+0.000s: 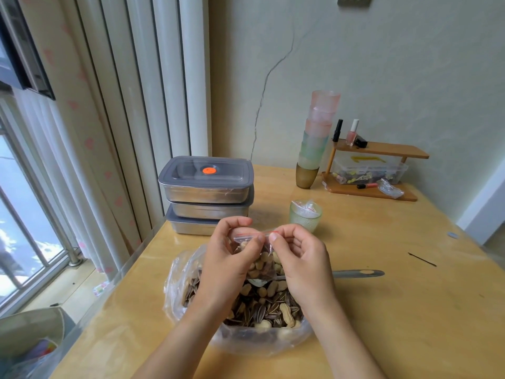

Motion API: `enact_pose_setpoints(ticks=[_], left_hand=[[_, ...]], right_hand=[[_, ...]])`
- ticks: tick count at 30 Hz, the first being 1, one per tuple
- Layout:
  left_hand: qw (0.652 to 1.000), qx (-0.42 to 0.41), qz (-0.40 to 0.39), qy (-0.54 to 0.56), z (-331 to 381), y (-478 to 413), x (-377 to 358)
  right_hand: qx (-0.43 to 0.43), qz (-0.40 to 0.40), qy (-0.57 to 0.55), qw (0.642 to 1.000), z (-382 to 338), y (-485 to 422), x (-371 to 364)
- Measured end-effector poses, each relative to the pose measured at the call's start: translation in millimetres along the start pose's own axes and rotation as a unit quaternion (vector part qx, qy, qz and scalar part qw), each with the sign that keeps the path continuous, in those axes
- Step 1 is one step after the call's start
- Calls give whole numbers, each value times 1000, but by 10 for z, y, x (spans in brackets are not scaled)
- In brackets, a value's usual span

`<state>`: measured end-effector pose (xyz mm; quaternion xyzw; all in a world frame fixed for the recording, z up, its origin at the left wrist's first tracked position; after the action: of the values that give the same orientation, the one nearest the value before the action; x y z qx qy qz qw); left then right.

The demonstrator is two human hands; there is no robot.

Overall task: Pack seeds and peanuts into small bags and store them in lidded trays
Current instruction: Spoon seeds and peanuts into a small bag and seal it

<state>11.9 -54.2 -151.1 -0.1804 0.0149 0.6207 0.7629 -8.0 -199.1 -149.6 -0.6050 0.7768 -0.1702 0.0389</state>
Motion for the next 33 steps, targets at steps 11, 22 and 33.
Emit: enact_pose_setpoints(ticks=[11, 22, 33], left_hand=[[1000, -9, -2, -9, 48, 22, -6], [1000, 8, -8, -22, 27, 32, 7], [999, -5, -35, -24, 47, 13, 8]], right_hand=[[24, -24, -6, 999, -26, 13, -47], [20, -12, -15, 1000, -42, 15, -5], [15, -50, -62, 997, -40, 26, -33]])
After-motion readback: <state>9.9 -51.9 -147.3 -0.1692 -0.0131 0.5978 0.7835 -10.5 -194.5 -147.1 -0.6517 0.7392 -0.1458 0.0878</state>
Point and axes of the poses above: each hand's wrist, its own y-axis away from the middle knuckle, its own x-axis out of the back of the hand, z = x × y, the point moved 5 cm from there along -y, towards the middle knuckle, and after that the axes turned 6 degrees about -z, right-handed, at the moved point
